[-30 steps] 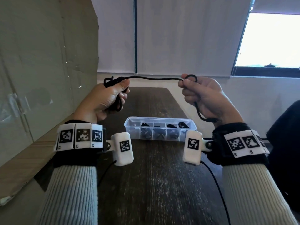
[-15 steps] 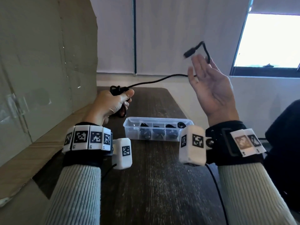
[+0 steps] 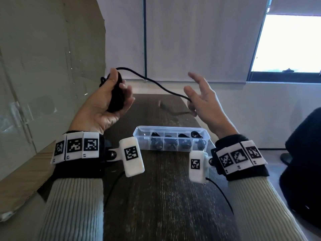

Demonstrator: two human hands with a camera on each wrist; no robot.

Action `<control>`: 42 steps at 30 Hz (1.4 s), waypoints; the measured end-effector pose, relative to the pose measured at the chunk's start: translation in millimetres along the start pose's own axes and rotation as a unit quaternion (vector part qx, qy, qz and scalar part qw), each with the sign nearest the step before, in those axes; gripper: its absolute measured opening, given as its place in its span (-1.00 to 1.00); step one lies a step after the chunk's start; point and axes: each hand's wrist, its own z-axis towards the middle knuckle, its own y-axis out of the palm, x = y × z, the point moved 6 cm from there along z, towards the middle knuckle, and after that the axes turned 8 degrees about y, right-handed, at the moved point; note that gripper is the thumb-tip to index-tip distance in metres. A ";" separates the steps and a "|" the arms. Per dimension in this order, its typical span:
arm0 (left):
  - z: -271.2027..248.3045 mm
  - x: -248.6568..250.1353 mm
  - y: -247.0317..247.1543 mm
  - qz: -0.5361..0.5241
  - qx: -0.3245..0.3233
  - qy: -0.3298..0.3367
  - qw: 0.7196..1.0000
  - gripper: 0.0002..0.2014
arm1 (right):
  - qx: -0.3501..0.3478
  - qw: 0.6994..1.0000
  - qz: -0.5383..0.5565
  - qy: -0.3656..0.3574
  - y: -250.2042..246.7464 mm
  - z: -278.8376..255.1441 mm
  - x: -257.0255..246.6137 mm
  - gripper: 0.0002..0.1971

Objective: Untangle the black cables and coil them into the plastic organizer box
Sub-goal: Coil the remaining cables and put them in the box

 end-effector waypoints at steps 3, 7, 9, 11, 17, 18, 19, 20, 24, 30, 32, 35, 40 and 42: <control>4.8 2.7 -4.2 -0.039 0.023 0.036 0.998 -0.64 | -0.028 0.999 0.034 0.003 0.6 -2.0 -3.3 -0.84; 6.7 8.6 -3.0 -0.093 0.012 0.082 0.992 -0.61 | -0.143 0.986 -0.088 0.016 21.1 -11.4 -0.4 -0.81; 7.8 12.4 -2.2 -0.140 -0.010 0.090 0.986 -0.62 | -0.209 0.961 -0.174 0.045 32.4 -17.7 6.9 -0.78; 10.1 14.8 -7.7 -0.182 -0.004 0.097 0.978 -0.64 | -0.280 0.930 -0.223 0.086 45.1 -25.2 12.7 -0.75; 12.9 17.3 -30.3 0.139 0.152 0.232 0.951 -0.72 | -0.341 0.904 -0.250 0.065 43.4 -36.9 -12.9 -0.81; 13.2 17.7 -26.4 0.255 0.145 0.273 0.916 -0.70 | -0.321 0.917 -0.231 0.050 38.8 -36.0 -22.1 -0.83; 12.9 15.3 -18.1 0.375 0.119 0.306 0.867 -0.67 | -0.299 0.929 -0.216 0.030 34.2 -35.0 -31.3 -0.84; 12.4 9.1 -7.0 0.477 0.080 0.324 0.813 -0.63 | -0.276 0.940 -0.202 0.010 30.2 -33.7 -39.2 -0.85; 0.3 -26.1 35.4 0.598 -0.090 0.277 0.747 -0.47 | -0.186 0.961 -0.192 -0.067 17.0 -27.2 -56.2 -0.83; -11.8 -68.3 59.0 0.543 -0.235 0.100 0.800 0.06 | -0.096 0.966 -0.216 -0.102 2.8 -15.6 -51.5 -0.85; -19.1 -76.6 72.0 0.539 -0.273 0.061 0.794 0.09 | -0.088 0.968 -0.208 -0.107 0.5 -12.9 -45.5 -0.86; -24.9 -78.3 85.2 0.535 -0.311 0.068 0.782 -0.24 | -0.088 0.981 -0.149 -0.083 -9.7 -8.3 -30.0 -0.85; -22.4 -79.3 89.0 0.568 -0.310 0.081 0.758 -0.22 | -0.112 0.988 -0.100 -0.023 -17.1 -10.4 -9.4 -0.83; -21.9 -78.9 86.5 0.563 -0.301 0.068 0.767 0.11 | -0.132 0.985 -0.109 0.019 -13.9 -14.4 -7.1 -0.79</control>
